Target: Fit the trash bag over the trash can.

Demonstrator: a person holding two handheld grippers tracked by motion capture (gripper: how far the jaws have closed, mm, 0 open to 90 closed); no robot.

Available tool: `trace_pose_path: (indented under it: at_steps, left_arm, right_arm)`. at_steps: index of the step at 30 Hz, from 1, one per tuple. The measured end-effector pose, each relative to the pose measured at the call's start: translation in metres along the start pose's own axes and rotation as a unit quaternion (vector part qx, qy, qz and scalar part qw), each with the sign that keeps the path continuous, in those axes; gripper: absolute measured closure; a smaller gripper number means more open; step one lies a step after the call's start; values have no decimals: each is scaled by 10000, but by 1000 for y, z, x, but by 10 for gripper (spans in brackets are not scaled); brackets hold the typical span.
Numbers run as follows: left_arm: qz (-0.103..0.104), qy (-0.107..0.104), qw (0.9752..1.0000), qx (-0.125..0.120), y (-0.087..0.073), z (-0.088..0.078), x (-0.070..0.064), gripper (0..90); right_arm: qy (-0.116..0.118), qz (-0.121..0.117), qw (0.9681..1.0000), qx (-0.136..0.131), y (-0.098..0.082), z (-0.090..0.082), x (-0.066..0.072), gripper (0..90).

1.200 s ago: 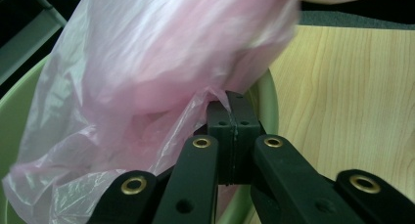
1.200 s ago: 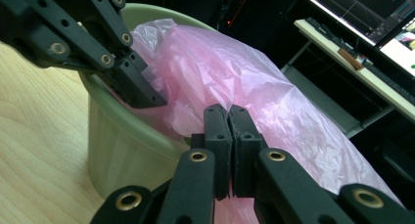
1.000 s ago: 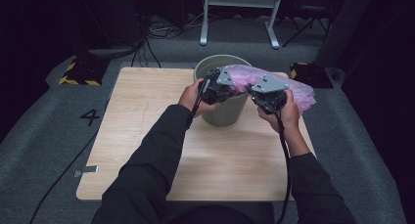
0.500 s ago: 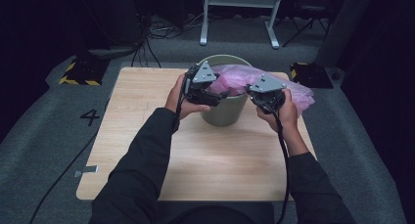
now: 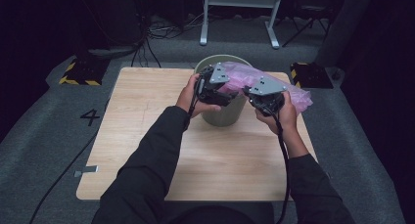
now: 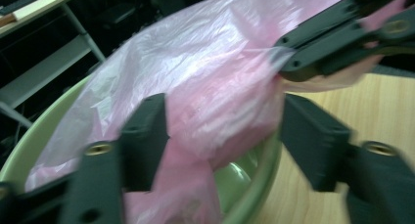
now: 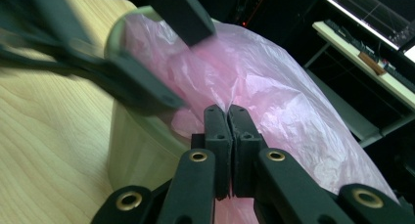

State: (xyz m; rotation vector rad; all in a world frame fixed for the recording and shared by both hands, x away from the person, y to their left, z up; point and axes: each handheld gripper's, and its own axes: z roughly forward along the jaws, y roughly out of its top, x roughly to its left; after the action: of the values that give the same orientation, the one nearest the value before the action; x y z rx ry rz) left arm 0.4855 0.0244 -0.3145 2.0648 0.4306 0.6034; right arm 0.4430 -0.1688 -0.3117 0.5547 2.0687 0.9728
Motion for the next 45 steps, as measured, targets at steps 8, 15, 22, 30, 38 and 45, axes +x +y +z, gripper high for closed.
trace_pose_path:
  at_steps: [8,15,22,30,38,45]
  left_arm:
    - [347,114,9988,324,3,13,-2,894]
    - [62,110,9993,354,-4,11,11,899]
    - [-92,126,9991,391,-13,8,20,899]
    - [-310,141,9989,318,-21,4,32,899]
    - [-435,141,9987,230,-29,0,39,869]
    - [-674,87,9977,-68,-37,-13,45,576]
  right_arm:
    - [87,30,9997,-215,1,-9,2,835]
    - [-36,138,9993,-355,-6,-20,2,558]
    - [-107,293,9989,-343,-24,-37,-2,419]
    - [133,369,9992,-15,-47,-39,-8,423]
    - [441,299,9985,-90,-57,-31,-10,858]
    - [408,350,9979,-354,-52,-35,-12,896]
